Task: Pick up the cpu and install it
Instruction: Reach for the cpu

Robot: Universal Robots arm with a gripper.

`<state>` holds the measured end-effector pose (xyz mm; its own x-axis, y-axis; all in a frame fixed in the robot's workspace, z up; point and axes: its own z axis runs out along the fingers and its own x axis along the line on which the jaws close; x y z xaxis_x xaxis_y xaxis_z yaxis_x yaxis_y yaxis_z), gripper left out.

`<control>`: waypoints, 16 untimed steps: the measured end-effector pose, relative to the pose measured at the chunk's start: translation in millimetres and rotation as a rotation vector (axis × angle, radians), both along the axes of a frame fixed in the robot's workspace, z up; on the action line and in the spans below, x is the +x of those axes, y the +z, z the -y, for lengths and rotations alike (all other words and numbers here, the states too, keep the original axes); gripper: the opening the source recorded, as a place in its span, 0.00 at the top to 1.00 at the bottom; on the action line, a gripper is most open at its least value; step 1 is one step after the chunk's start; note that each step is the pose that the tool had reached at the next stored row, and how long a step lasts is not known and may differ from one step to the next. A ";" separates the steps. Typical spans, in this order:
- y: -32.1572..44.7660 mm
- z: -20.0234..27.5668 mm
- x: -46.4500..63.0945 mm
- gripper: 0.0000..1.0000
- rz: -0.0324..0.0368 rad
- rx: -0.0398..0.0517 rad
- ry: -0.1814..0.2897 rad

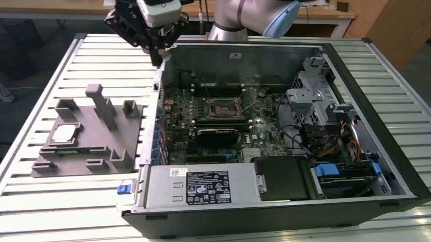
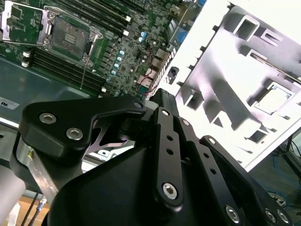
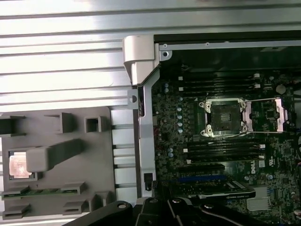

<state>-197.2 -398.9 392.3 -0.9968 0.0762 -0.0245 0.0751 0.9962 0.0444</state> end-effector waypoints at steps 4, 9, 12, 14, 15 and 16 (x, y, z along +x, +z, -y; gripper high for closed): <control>0.0 0.0 -2.8 0.89 0.0000 0.0000 0.000; 0.0 0.0 -6.3 0.89 0.0000 0.0000 0.000; 0.0 0.0 -8.4 0.89 -0.0001 -0.0001 0.000; -0.1 0.0 -9.8 0.89 0.0000 0.0000 0.000; -0.1 0.0 -10.5 0.89 0.0000 0.0000 0.000; -0.1 0.0 -11.2 0.89 0.0000 -0.0001 0.000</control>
<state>-208.3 -398.9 392.2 -0.9968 0.0762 -0.0244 0.0751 0.9962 0.0443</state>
